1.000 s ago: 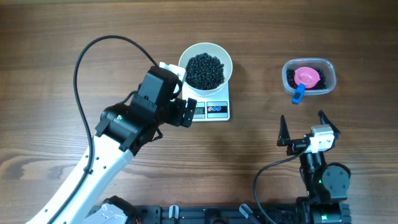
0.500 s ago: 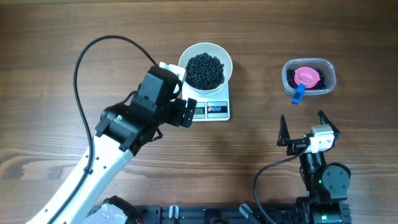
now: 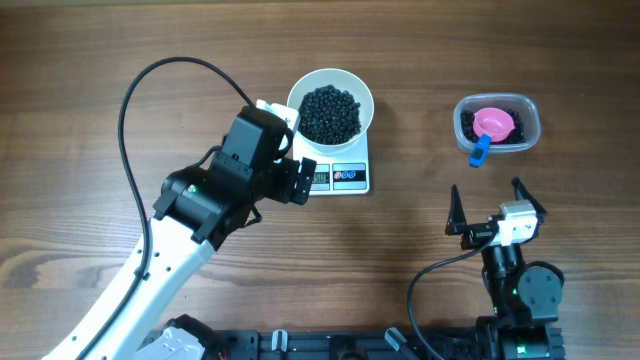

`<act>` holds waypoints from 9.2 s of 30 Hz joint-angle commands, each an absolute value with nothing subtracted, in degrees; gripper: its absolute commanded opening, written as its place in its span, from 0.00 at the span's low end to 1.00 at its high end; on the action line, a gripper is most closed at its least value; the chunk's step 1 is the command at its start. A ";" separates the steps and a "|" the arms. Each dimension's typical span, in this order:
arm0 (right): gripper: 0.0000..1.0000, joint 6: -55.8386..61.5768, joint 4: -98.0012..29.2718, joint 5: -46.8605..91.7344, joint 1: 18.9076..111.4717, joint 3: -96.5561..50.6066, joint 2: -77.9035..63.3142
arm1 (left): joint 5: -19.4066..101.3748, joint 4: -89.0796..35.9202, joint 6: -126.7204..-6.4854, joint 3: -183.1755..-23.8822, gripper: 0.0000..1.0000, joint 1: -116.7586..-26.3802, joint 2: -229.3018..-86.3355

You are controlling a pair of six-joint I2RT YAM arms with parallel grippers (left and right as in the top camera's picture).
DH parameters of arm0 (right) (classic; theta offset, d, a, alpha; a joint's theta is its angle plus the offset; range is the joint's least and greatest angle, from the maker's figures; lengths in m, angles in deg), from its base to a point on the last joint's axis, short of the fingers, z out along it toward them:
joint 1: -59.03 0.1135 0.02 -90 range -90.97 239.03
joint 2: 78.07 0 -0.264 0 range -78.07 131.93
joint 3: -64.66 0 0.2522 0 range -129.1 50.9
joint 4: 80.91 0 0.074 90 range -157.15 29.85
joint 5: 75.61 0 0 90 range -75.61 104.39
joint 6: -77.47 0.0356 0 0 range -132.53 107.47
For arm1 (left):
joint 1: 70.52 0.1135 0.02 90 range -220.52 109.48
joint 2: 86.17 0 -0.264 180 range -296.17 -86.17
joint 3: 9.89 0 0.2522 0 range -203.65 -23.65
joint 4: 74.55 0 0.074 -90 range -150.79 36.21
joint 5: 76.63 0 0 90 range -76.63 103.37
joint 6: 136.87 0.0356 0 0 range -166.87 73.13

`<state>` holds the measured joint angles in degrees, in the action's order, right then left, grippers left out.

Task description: Scoop item into bowl and weigh 150g on scale

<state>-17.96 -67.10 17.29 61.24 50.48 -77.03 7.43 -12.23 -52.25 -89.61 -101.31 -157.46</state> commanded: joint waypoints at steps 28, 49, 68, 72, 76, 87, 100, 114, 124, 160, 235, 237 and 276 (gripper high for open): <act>1.00 -18.44 -67.16 16.98 61.44 50.61 -77.86 | 7.91 -12.36 -51.62 -89.32 1.00 -101.09 -157.59; 1.00 -18.42 -67.16 16.96 61.44 50.61 -77.86 | 3.24 -25.26 -55.51 -89.06 1.00 -96.63 -157.44; 1.00 -18.44 -67.16 16.96 61.44 50.61 -77.86 | 5.36 -31.92 -58.24 -87.16 1.00 -87.38 -156.74; 1.00 -18.42 -67.16 16.98 61.44 50.61 -77.86 | 5.36 -31.46 -58.26 -84.03 1.00 -87.12 -153.24; 1.00 -18.44 -67.16 16.98 61.44 50.61 -77.86 | 5.38 -31.73 -58.26 -78.66 1.00 -86.09 -146.29; 1.00 -18.44 -67.16 16.98 61.44 50.61 -77.86 | 13.44 -32.51 -58.02 -65.87 1.00 -81.50 -128.32; 1.00 -18.44 -67.16 16.98 61.44 50.61 -77.86 | 21.90 -40.86 -58.05 -51.73 1.00 -76.30 -112.15; 1.00 -18.40 -67.16 16.98 61.44 50.61 -77.86 | 25.55 -49.23 -58.02 -39.29 1.00 -69.96 -100.00; 1.00 -18.44 -67.16 16.98 61.44 50.61 -77.86 | 25.51 -50.98 -58.02 -35.60 1.00 -67.38 -93.40; 1.00 -18.42 -67.16 16.98 61.44 50.61 -77.86 | 25.09 -57.21 -57.59 -23.97 1.00 -66.82 -86.42; 1.00 -18.44 -67.16 16.98 61.44 50.61 -77.86 | 13.75 -56.36 -42.35 -23.97 1.00 -67.25 -86.53; 1.00 -18.44 -67.16 16.98 61.44 50.61 -77.86 | 13.73 -56.36 -42.35 -23.97 1.00 -67.25 -86.53; 1.00 -18.44 -67.16 16.96 61.44 50.61 -77.86 | 13.75 -56.45 -42.37 -23.97 1.00 -67.23 -86.55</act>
